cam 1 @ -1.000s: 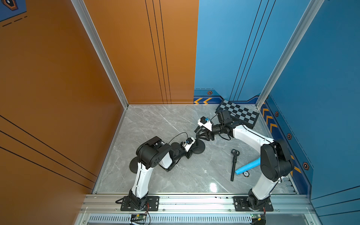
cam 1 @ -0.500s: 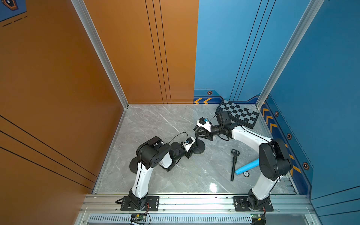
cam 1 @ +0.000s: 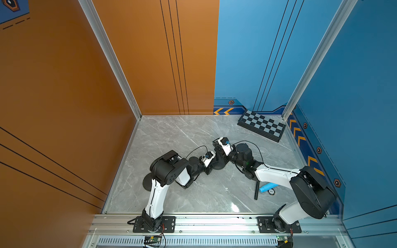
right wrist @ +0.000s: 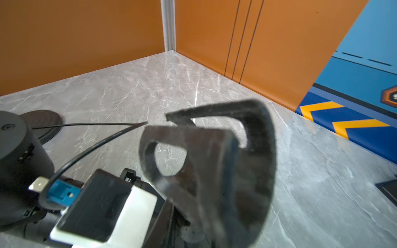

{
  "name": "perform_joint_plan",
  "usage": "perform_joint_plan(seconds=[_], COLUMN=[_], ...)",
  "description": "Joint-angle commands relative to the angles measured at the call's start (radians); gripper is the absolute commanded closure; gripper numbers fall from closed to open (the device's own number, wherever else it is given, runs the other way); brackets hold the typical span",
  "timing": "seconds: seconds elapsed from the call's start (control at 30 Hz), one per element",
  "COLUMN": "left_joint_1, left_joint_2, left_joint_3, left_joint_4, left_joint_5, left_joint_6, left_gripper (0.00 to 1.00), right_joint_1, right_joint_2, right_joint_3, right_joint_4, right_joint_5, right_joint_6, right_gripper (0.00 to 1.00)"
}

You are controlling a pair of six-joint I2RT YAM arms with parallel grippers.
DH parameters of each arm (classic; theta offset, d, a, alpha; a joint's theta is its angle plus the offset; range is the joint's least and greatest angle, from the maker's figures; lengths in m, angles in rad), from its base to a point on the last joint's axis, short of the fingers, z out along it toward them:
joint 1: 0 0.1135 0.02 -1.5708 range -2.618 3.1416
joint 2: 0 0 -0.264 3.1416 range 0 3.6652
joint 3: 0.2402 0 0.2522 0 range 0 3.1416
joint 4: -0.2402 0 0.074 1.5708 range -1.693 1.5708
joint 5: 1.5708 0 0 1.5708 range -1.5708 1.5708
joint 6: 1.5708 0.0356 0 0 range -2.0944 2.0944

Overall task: Assemble a microphone stand
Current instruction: Screw the microphone stand pole into the microphone stand base.

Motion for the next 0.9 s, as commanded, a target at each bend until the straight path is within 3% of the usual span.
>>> perform_joint_plan(seconds=[0.0, 0.1, 0.23, 0.4, 0.63, 0.87], left_joint_1=[-0.013, -0.014, -0.014, -0.012, -0.011, -0.011], left_joint_2=[0.005, 0.005, 0.007, 0.006, 0.006, 0.006], left_joint_3=[-0.002, -0.003, -0.002, -0.004, -0.004, -0.004], left_joint_4=[-0.098, -0.098, -0.1, -0.099, -0.099, -0.1], left_joint_5=[-0.001, 0.005, 0.008, 0.014, 0.018, 0.017], left_joint_6=[0.03, 0.033, 0.036, 0.037, 0.038, 0.037], left_gripper=[0.57, 0.57, 0.56, 0.57, 0.57, 0.57], right_joint_1=[0.021, 0.005, -0.03, -0.079, -0.146, -0.154], right_joint_2=[0.008, -0.002, -0.016, -0.029, 0.029, 0.054], right_joint_3=[-0.033, -0.011, 0.027, 0.128, 0.243, 0.241], right_joint_4=[-0.023, -0.051, -0.114, -0.294, -0.388, -0.356], right_joint_5=[0.207, 0.099, -0.074, -0.28, -0.376, -0.349], right_joint_6=[0.087, 0.076, 0.015, -0.115, -0.156, -0.128], right_gripper=[1.0, 0.96, 0.52, 0.35, 0.36, 0.63])
